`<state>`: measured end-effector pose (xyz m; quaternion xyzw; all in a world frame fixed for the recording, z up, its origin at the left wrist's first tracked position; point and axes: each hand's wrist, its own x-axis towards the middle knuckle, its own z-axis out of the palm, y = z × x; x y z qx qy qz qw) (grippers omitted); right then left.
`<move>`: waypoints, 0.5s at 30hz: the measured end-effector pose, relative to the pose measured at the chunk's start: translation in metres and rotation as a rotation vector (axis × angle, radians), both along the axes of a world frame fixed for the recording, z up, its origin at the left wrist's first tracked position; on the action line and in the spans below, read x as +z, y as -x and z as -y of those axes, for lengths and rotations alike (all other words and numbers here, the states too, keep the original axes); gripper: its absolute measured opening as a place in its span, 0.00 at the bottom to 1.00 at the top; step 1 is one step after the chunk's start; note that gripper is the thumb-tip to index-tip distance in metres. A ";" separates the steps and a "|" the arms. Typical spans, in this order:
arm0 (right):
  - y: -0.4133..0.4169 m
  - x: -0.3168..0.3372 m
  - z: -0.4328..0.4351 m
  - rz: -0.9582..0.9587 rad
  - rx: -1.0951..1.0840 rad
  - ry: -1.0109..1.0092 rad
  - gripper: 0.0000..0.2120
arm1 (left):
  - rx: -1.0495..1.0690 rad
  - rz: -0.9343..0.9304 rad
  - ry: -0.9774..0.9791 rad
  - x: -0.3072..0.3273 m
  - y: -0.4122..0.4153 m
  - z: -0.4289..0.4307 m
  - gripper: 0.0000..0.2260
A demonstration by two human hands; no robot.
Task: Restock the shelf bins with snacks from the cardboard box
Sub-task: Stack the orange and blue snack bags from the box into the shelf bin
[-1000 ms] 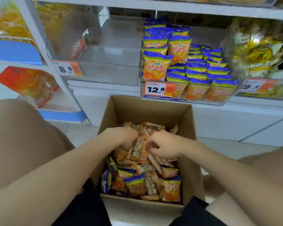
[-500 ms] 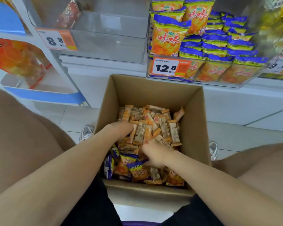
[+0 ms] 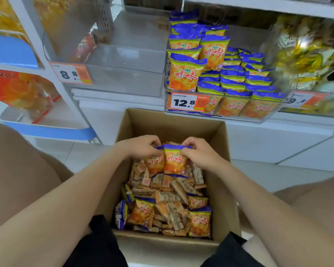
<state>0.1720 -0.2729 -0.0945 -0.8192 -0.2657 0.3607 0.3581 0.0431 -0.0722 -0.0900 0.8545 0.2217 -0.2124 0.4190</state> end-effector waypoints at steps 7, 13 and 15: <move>0.002 0.029 0.007 -0.003 -0.326 -0.268 0.11 | 0.165 0.187 0.392 0.062 0.003 0.021 0.10; 0.007 0.054 0.009 0.121 -0.409 -0.308 0.16 | 0.179 0.317 0.334 0.090 0.004 0.030 0.08; 0.012 0.067 0.011 0.181 -0.459 -0.350 0.16 | 0.164 0.452 0.238 0.101 0.002 0.034 0.06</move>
